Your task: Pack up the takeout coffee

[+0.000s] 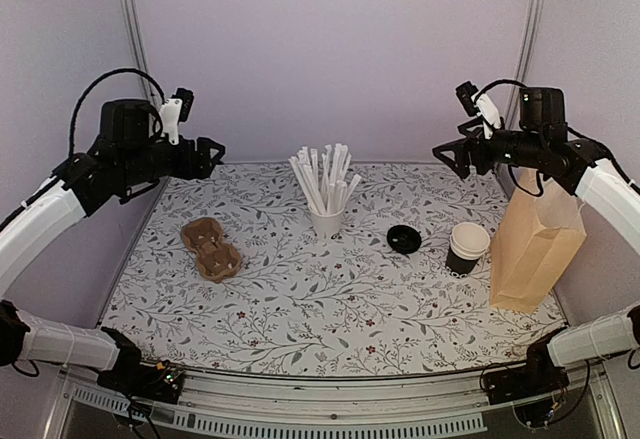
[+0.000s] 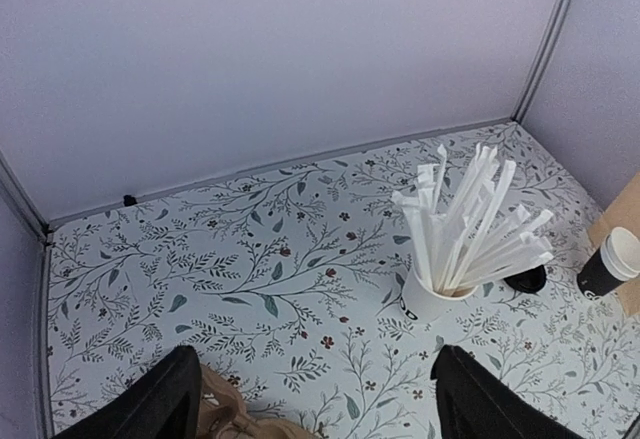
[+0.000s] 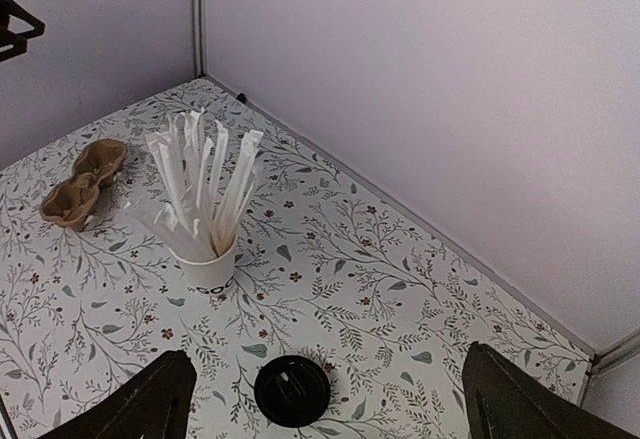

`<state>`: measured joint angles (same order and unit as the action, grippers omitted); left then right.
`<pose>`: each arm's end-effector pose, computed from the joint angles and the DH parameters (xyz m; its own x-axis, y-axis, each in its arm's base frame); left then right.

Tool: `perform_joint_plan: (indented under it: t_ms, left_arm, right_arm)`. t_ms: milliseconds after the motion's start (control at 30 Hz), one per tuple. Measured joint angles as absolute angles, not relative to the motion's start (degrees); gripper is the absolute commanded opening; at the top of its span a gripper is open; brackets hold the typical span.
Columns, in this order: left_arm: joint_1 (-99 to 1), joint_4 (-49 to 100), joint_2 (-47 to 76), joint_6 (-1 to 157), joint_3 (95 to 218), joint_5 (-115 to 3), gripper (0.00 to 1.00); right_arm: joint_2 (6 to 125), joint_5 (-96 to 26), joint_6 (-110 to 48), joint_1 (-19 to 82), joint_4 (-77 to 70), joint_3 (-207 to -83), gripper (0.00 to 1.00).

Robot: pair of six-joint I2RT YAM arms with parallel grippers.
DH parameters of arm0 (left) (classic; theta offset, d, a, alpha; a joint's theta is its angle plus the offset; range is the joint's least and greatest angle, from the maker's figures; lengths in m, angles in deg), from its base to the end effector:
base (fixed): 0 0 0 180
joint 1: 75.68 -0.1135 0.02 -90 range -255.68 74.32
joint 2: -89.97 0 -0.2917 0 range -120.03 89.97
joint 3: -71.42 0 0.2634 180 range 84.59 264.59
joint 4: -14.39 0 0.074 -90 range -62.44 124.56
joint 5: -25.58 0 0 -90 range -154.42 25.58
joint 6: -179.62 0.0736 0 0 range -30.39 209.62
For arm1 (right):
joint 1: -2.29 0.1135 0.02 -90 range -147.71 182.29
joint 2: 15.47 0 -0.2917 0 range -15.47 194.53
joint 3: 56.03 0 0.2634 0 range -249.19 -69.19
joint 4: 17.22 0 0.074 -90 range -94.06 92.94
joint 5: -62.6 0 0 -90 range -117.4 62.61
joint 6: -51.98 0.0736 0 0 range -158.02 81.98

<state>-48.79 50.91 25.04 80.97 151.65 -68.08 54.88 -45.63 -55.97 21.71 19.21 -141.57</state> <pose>0.2589 -0.1260 0.3939 -0.3790 0.0239 -0.9251 0.3452 0.9312 -0.1174 0.2849 0.1249 0.4051 -0.1430 -0.3608 -0.9216 -0.6673 0.7228 -0.1794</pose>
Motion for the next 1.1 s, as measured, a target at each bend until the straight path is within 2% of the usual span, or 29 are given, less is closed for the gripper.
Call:
perform_joint_plan:
  t_ms: [267, 500, 600, 700, 933, 1100]
  left_arm:
    - [-47.81, 49.91, 26.92, 82.52, 144.83, -61.02, 0.84]
    - [-47.39, 45.62, 26.96, 82.68, 139.41, -56.39, 0.83]
    - [-47.28, 41.47, 25.17, 82.5, 139.24, -55.8, 0.8]
    - [-47.19, 37.25, 21.72, 81.89, 139.48, -55.87, 0.72]
    - [-47.13, 28.66, 13.44, 78.63, 137.71, -56.74, 0.71]
    - [-46.95, 27.26, 13.54, 78.41, 135.46, -56.98, 0.7]
  right_arm:
    - [56.61, -57.77, -64.06, 24.14, 25.48, -140.56, 0.99]
    - [59.47, -57.9, -70.88, 27.59, 29.13, -138.77, 0.96]
    - [60.36, -55.67, -73.81, 30.11, 30.29, -137.83, 0.93]
    - [61.24, -53.92, -76.52, 31.75, 30.97, -136.96, 0.91]
    - [63.14, -47.89, -80.06, 32.36, 31.16, -134.18, 0.56]
    - [67.14, -43.93, -80.26, 32.36, 35.69, -134.88, 0.53]
